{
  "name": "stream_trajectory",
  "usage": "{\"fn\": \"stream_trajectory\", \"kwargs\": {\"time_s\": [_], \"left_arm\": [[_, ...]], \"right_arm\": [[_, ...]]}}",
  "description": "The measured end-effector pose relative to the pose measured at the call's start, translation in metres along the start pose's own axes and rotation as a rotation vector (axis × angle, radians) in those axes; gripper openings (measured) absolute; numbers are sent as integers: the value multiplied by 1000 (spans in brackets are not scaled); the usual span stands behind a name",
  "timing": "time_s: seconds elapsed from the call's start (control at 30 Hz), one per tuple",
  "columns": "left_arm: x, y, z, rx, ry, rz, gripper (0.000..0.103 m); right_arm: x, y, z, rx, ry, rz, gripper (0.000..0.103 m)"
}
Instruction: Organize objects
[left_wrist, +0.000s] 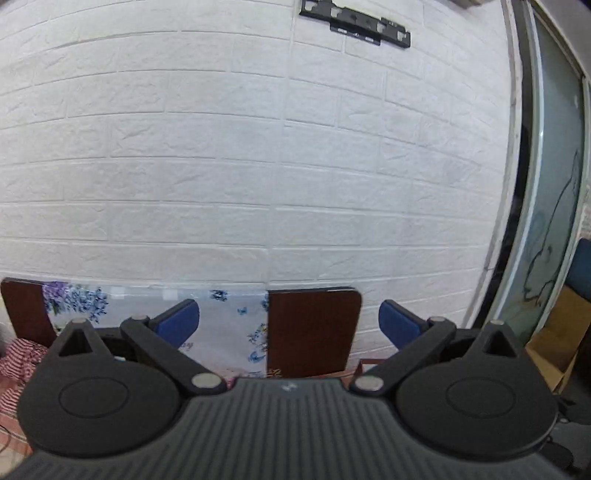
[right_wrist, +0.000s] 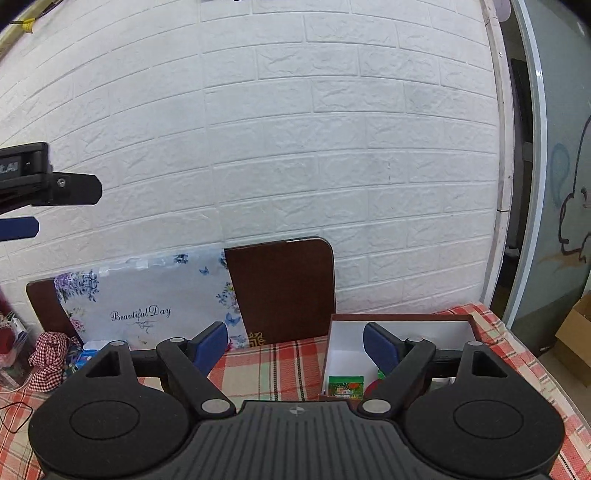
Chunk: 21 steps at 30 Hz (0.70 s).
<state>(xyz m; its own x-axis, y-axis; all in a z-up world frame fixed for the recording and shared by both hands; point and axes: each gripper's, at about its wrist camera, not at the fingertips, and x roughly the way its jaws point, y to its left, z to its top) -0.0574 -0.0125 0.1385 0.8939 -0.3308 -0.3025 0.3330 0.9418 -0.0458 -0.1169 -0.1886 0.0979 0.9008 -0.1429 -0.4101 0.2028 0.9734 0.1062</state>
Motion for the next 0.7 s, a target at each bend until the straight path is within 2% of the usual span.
{"fn": "stream_trajectory", "kwargs": {"time_s": [0.07, 0.27, 0.47, 0.6, 0.7], "left_arm": [[7, -7, 0, 31, 23, 22, 103], [14, -21, -2, 73, 69, -8, 103], [12, -29, -8, 125, 95, 86, 103], [16, -29, -16, 101, 143, 87, 103], [22, -34, -27, 119, 181, 105, 103]], "right_arm": [[-1, 0, -3, -4, 7, -3, 80], [-3, -7, -9, 14, 20, -15, 81], [-9, -10, -12, 24, 13, -29, 81], [-12, -14, -14, 30, 11, -35, 81], [-13, -17, -16, 36, 17, -41, 81]]}}
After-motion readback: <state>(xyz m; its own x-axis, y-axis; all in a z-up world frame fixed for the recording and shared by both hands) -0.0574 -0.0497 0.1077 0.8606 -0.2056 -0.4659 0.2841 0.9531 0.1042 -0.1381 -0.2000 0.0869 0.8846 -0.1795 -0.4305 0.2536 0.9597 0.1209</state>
